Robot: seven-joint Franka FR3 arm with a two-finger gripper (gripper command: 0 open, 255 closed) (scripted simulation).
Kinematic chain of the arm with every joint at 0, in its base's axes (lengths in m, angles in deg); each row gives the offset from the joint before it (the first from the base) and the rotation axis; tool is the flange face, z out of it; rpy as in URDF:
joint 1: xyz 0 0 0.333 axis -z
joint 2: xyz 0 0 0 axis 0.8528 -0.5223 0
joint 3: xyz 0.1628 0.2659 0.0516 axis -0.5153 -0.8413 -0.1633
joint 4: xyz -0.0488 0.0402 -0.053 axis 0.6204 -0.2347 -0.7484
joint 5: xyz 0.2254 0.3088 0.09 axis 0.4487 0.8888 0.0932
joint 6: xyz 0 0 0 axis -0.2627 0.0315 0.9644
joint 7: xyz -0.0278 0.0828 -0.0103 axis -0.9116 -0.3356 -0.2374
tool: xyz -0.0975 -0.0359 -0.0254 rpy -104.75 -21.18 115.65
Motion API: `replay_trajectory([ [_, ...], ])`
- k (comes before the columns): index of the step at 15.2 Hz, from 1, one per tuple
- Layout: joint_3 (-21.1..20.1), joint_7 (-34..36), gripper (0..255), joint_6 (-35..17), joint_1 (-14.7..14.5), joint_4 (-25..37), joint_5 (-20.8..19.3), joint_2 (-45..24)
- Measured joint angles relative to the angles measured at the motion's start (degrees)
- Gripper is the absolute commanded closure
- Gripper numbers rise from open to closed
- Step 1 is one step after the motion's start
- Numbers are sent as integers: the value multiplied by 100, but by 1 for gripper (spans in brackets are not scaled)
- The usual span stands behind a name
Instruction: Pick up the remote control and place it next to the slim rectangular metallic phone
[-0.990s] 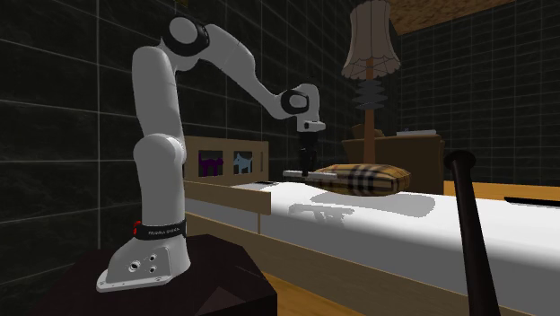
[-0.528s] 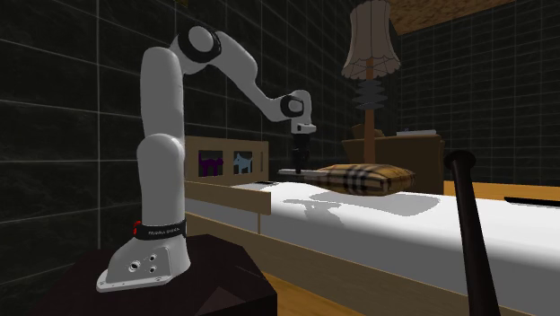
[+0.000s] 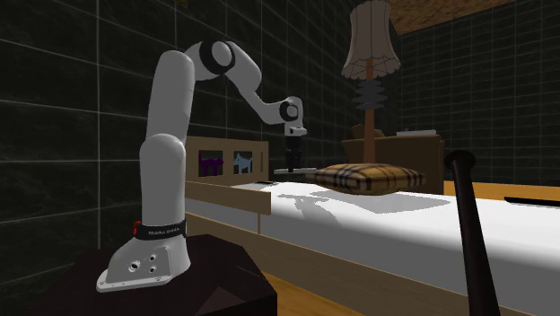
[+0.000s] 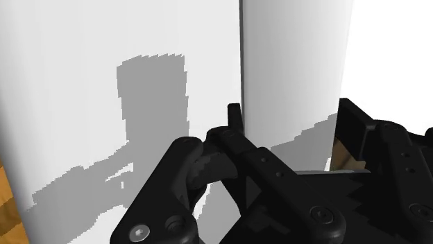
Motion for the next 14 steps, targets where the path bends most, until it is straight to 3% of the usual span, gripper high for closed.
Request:
replay_trajectory([
  [10, -270, 1321, 255, 618, -971, 1963, -655, -1478],
  [14, -258, 1707, 255, 1068, -1481, 3179, -936, -2289],
])
